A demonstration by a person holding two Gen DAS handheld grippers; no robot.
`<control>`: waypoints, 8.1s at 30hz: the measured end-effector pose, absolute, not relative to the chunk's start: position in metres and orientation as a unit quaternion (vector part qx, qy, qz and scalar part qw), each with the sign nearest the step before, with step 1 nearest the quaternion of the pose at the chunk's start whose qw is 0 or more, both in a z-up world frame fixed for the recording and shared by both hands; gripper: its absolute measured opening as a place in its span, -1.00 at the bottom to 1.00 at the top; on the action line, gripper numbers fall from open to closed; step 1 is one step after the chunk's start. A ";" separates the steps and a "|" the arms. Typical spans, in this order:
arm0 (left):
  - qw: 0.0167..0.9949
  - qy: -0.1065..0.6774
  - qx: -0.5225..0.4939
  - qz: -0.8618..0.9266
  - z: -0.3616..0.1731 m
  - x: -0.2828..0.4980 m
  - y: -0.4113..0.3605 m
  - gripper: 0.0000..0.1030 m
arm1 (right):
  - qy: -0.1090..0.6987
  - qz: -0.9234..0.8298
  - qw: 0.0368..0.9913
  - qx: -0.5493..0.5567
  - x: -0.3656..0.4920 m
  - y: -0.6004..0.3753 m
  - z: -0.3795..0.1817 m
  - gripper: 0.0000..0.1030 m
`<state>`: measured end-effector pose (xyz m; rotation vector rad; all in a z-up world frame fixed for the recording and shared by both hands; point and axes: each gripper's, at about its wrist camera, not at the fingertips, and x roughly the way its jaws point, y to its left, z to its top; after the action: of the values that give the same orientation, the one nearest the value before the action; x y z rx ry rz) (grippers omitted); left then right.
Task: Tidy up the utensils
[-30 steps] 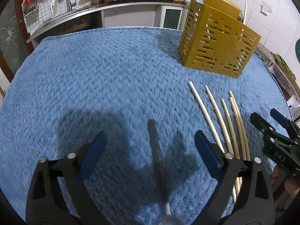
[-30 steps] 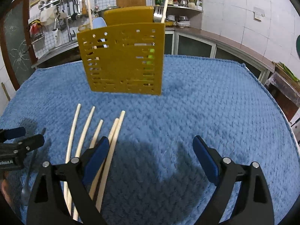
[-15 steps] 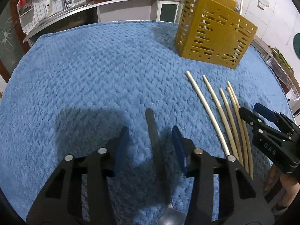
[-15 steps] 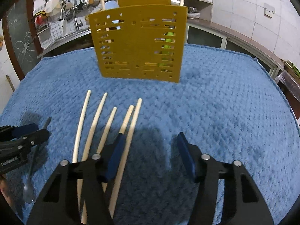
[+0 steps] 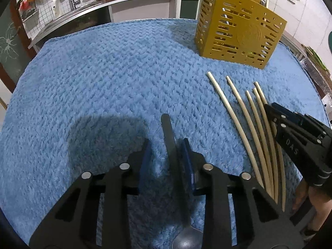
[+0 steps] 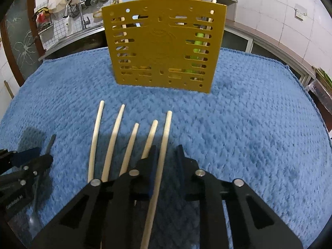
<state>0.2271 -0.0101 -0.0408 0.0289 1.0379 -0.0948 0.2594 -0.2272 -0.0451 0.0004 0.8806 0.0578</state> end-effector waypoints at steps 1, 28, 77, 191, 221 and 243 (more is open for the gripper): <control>0.868 0.494 0.017 -0.045 -0.042 0.228 -0.011 -0.44 | 0.425 0.029 0.905 0.001 0.261 -0.227 -0.045 -0.65; 0.869 0.485 -0.052 -0.084 -0.032 0.239 0.011 -0.85 | 0.415 0.049 0.907 0.058 0.258 -0.269 -0.042 -0.86; 0.947 0.277 -0.066 -0.150 0.094 0.218 -0.007 -0.85 | 0.193 0.076 0.974 0.089 0.203 -0.308 0.086 -0.89; 0.874 0.480 -0.020 -0.071 -0.033 0.300 -0.041 -0.33 | 0.394 0.058 0.917 0.028 0.248 -0.249 -0.027 -0.03; 0.866 0.494 -0.007 -0.078 -0.040 0.305 -0.052 -0.41 | 0.430 0.086 0.899 0.017 0.259 -0.236 -0.039 -0.84; 0.849 0.521 0.007 -0.088 -0.040 0.302 -0.077 -0.56 | 0.434 0.081 0.896 0.045 0.250 -0.278 -0.040 -1.00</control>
<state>0.3017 -0.0774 -0.0403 0.0146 1.0968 -0.1862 0.2505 -0.2780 -0.0401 0.0935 0.8990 0.1676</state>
